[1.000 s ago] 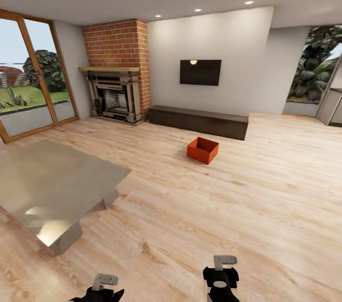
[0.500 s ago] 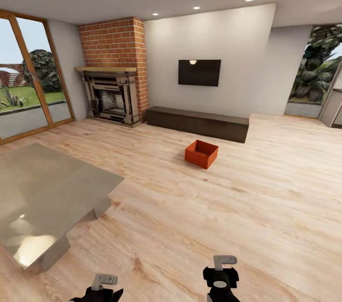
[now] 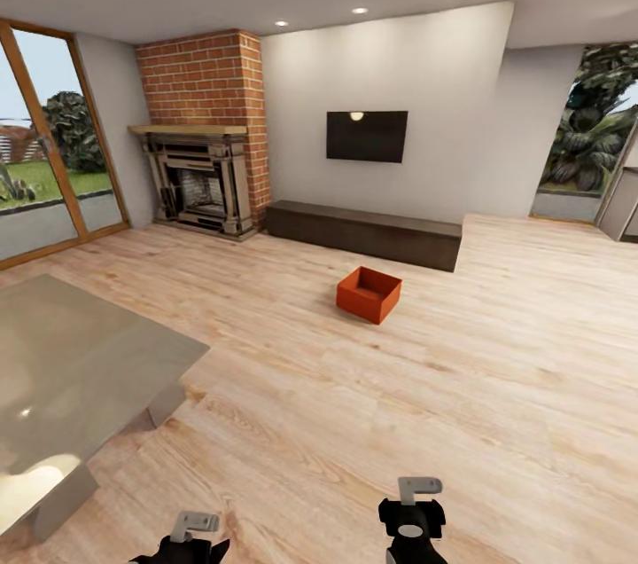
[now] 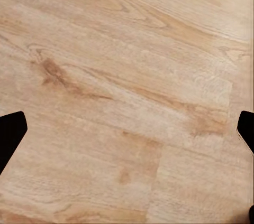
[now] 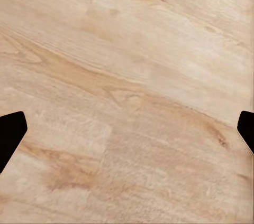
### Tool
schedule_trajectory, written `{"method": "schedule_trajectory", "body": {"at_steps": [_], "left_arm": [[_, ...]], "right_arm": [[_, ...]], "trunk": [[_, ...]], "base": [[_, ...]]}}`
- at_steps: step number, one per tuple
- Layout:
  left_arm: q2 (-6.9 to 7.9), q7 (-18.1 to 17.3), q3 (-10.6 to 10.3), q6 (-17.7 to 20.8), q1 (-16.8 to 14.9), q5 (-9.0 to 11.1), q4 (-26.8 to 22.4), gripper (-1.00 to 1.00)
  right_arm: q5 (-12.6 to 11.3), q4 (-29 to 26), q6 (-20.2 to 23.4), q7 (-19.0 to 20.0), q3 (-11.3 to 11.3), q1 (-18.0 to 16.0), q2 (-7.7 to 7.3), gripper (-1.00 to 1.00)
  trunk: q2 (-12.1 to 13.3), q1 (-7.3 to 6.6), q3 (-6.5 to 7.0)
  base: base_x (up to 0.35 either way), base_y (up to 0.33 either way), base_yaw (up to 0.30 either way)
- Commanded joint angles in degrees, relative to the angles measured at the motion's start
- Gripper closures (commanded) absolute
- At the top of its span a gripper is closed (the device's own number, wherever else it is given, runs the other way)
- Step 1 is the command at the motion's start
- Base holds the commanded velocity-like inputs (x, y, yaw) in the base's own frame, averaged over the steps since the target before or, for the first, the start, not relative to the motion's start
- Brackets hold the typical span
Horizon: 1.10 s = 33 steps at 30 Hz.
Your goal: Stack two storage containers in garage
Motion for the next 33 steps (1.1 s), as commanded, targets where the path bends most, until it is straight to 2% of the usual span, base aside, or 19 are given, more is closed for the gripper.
{"method": "schedule_trajectory", "body": {"at_steps": [1,19,33], "left_arm": [[0.05,0.0,-0.4,-0.2,-0.1,0.5,0.0,-1.0],[0.05,0.0,-0.5,-0.2,-0.1,0.5,0.0,-1.0],[0.05,0.0,-0.5,-0.2,-0.1,0.5,0.0,-1.0]], "right_arm": [[0.3,0.0,0.5,-0.4,0.3,0.0,-0.03,-1.0],[0.3,0.0,0.5,-0.4,0.3,0.0,0.06,-1.0],[0.3,0.0,0.5,-0.4,0.3,0.0,0.06,-1.0]], "trunk": [[0.0,0.03,-0.06],[0.0,0.03,-0.06],[0.0,0.03,-0.06]], "base": [[0.273,-0.237,0.0],[0.268,-0.244,0.029],[0.195,-0.3,0.049]]}}
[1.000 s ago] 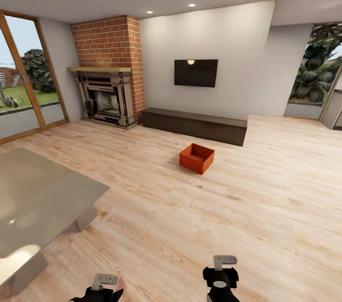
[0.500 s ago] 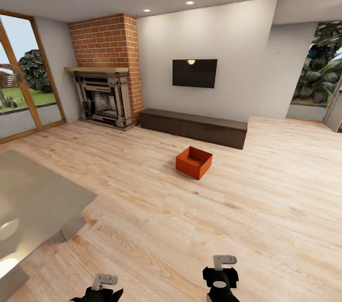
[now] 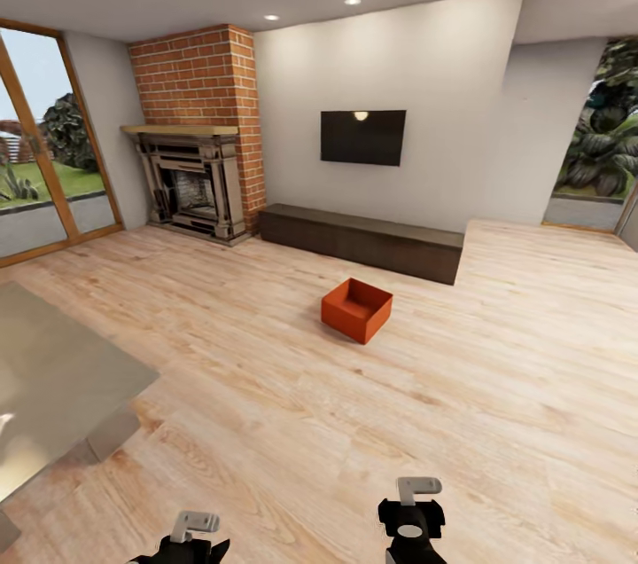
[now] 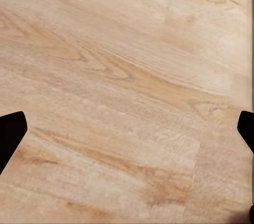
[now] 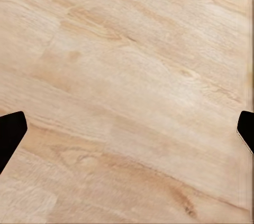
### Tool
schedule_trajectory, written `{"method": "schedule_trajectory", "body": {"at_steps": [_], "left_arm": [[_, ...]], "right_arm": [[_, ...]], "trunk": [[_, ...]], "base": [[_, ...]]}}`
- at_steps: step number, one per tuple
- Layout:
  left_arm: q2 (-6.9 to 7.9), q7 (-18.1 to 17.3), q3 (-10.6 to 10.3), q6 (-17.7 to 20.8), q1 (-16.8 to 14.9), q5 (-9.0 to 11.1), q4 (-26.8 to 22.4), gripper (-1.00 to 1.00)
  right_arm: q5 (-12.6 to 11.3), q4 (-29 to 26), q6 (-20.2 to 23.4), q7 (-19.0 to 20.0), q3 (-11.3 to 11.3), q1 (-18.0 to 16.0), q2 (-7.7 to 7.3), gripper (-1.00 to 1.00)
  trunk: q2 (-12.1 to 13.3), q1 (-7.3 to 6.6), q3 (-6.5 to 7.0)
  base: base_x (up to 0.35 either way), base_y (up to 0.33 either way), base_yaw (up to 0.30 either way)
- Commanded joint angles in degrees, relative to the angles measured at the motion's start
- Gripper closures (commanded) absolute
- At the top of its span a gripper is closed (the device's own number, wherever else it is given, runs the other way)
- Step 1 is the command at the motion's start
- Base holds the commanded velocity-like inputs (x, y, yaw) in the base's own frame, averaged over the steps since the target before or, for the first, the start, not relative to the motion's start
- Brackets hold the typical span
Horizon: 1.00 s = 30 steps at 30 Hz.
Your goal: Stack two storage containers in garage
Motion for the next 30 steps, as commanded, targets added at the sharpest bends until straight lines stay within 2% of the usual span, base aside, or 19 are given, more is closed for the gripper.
{"method": "schedule_trajectory", "body": {"at_steps": [1,30], "left_arm": [[0.05,0.0,-0.4,-0.2,-0.1,0.6,0.0,-1.0],[0.05,0.0,-0.4,-0.2,-0.1,0.6,0.0,-1.0]], "right_arm": [[0.3,0.0,0.5,-0.4,0.3,0.0,-0.03,-1.0],[0.3,0.0,0.5,-0.4,0.3,0.0,-0.03,-1.0]], "trunk": [[0.0,0.02,-0.06],[0.0,0.02,-0.06]], "base": [[0.182,-0.31,0.001],[0.191,-0.302,0.0]]}}
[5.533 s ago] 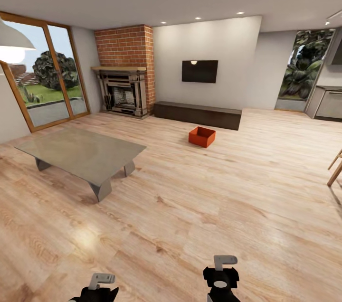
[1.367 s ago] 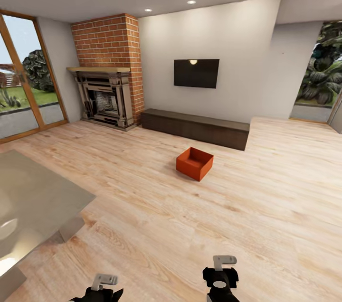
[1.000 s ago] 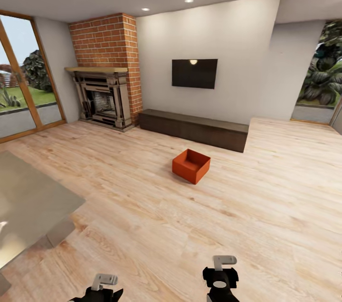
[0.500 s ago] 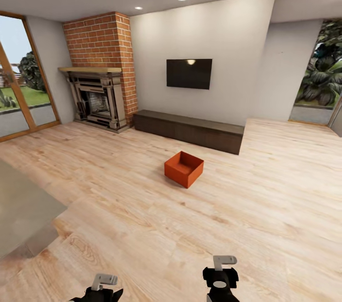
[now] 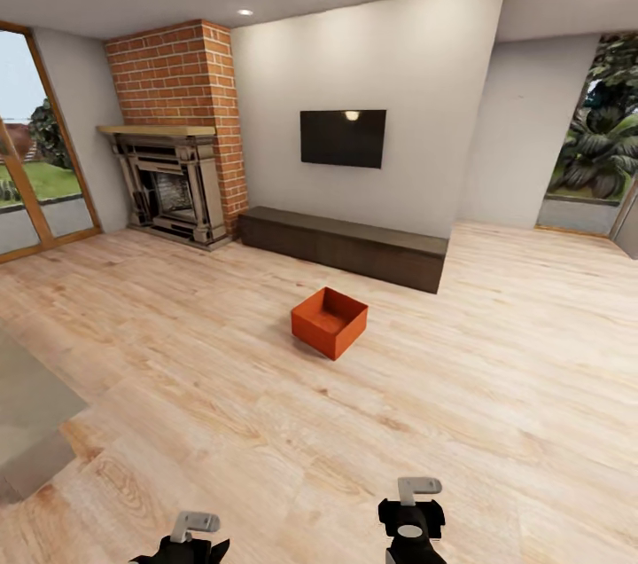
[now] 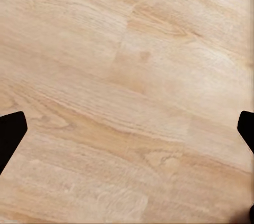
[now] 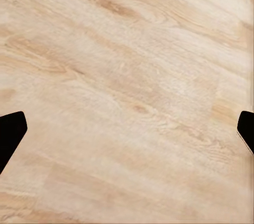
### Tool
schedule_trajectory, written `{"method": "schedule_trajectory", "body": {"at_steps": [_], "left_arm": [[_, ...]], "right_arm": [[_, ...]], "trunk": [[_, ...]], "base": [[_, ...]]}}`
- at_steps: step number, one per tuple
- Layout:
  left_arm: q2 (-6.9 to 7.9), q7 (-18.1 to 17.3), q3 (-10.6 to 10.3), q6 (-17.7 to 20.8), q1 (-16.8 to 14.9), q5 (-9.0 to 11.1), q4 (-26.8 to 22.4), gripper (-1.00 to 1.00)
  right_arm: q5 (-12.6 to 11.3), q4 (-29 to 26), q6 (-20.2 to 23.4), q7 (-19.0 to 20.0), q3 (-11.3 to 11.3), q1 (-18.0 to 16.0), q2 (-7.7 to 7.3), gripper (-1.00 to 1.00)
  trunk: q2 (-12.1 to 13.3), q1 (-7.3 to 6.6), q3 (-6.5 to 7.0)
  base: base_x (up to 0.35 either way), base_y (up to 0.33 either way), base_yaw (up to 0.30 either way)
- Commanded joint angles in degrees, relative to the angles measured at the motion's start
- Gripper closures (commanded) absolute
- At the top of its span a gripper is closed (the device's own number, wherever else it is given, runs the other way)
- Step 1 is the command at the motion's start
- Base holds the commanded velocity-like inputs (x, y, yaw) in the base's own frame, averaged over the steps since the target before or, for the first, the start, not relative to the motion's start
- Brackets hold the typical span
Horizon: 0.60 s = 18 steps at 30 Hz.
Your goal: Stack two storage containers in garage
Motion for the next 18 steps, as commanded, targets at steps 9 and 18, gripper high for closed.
{"method": "schedule_trajectory", "body": {"at_steps": [9,18], "left_arm": [[0.05,0.0,-0.4,-0.2,-0.1,0.6,0.0,-1.0],[0.05,0.0,-0.4,-0.2,-0.1,0.6,0.0,-1.0]], "right_arm": [[0.3,0.0,0.5,-0.4,0.3,0.0,-0.03,-1.0],[0.3,0.0,0.5,-0.4,0.3,0.0,-0.03,-1.0]], "trunk": [[0.0,0.02,-0.06],[0.0,0.02,-0.06]], "base": [[0.253,-0.245,0.0],[0.314,-0.085,0.0]]}}
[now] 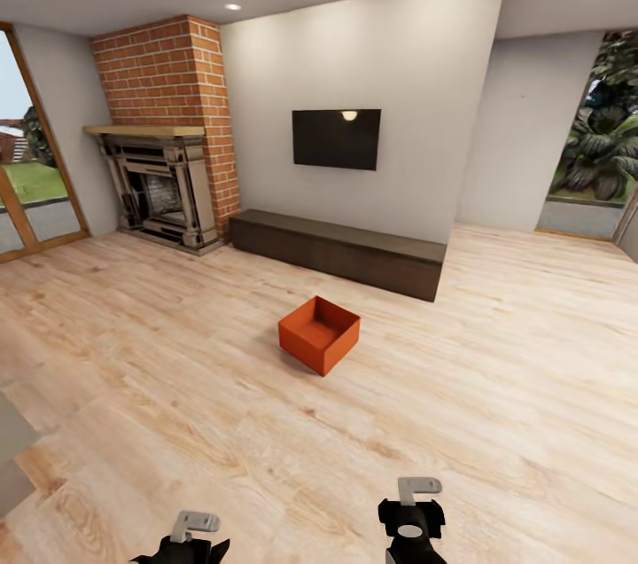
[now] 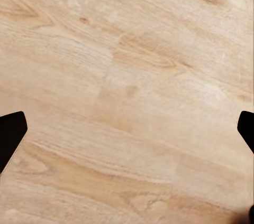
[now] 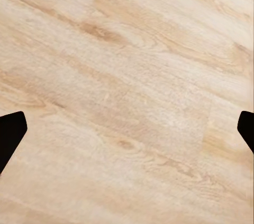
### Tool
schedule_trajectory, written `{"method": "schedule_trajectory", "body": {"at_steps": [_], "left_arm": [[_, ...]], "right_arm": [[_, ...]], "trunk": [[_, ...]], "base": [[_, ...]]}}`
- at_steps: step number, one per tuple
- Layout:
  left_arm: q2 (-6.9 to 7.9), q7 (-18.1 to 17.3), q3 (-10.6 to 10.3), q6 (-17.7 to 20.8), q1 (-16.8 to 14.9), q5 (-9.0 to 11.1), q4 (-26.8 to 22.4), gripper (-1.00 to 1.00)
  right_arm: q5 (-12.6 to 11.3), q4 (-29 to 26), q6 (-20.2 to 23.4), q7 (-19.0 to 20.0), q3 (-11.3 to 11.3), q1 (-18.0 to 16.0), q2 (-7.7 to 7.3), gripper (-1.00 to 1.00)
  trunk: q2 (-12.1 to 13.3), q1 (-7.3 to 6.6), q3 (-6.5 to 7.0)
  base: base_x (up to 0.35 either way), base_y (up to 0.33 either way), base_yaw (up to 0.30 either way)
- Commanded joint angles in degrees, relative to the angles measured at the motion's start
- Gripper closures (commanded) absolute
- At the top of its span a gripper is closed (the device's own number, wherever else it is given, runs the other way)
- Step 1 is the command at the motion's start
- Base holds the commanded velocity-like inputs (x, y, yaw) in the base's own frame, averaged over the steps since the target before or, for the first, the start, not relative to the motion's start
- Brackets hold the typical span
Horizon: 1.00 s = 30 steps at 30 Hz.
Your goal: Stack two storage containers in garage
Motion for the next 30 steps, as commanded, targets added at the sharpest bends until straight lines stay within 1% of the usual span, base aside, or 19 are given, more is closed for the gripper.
{"method": "schedule_trajectory", "body": {"at_steps": [1,5,10,30], "left_arm": [[0.05,-0.1,-0.4,-0.2,0.0,0.6,0.0,-1.0],[0.05,-0.1,-0.4,-0.2,0.0,0.6,0.0,-1.0],[0.05,-0.1,-0.4,-0.2,0.0,0.6,0.0,-1.0],[0.05,0.1,-0.5,-0.2,0.0,0.6,0.0,-1.0]], "right_arm": [[0.3,0.0,0.5,-0.4,0.3,0.0,-0.02,-1.0],[0.3,0.0,0.5,-0.4,0.3,0.0,-0.02,-1.0],[0.3,0.0,0.5,-0.4,0.3,0.0,-0.02,-1.0],[0.3,0.0,0.5,-0.4,0.4,0.0,-0.04,-1.0]], "trunk": [[0.0,0.04,-0.06],[0.0,0.04,-0.06],[0.0,0.04,-0.06],[0.0,0.04,-0.06]], "base": [[0.335,-0.009,0.0],[0.334,-0.023,0.0],[0.315,-0.136,0.0],[0.283,-0.223,0.0]]}}
